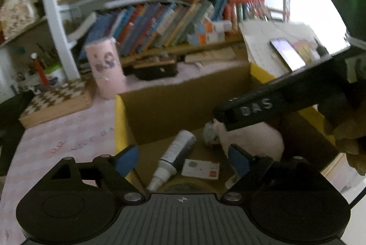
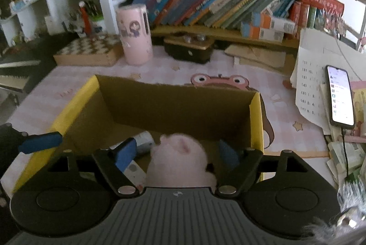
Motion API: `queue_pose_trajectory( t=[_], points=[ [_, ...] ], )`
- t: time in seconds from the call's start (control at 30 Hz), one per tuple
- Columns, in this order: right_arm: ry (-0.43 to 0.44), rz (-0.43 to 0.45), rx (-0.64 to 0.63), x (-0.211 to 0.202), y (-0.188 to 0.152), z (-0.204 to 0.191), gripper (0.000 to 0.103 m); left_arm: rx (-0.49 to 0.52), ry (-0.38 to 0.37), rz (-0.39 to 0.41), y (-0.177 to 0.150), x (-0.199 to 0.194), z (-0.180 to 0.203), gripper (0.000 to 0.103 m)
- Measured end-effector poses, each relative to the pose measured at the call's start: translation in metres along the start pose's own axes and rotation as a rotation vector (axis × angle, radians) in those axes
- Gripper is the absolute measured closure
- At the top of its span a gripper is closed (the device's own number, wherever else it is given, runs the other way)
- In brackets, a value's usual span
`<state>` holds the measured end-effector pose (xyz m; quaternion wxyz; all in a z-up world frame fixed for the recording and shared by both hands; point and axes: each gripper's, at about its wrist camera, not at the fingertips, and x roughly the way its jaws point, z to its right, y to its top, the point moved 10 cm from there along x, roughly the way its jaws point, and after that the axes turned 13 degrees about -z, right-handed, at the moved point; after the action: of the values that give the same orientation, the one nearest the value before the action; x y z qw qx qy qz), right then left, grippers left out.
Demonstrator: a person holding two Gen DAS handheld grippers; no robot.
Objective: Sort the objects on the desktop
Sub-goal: 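Lower into the box and open the right tool while the left tool releases the white box, then withdraw both open tools away from the yellow box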
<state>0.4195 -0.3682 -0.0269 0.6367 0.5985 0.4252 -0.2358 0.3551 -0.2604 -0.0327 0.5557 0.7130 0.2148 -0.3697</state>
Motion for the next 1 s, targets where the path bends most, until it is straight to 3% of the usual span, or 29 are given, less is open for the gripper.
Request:
queue_pose_trajectory(
  t=[0.27,0.53,0.73,1.0],
  points=[
    [0.008,0.153,0.036,-0.052,-0.009,-0.014,0.021,-0.142,0.063,0.120,-0.017,-0.057,-0.045,0.004],
    [-0.138,0.292,0.039,-0.098,-0.039,-0.033,0.017,-0.185,0.145,0.187,-0.048,-0.104,-0.083,0.000],
    [-0.127,0.296,0.082,-0.114,-0.076,-0.063,0.016,-0.238,0.203,0.174,-0.084,-0.129,-0.110,0.000],
    [-0.118,0.253,0.124,-0.122,-0.137,-0.114,0.016,-0.284,0.210,0.121,-0.142,-0.147,-0.125,0.000]
  ],
)
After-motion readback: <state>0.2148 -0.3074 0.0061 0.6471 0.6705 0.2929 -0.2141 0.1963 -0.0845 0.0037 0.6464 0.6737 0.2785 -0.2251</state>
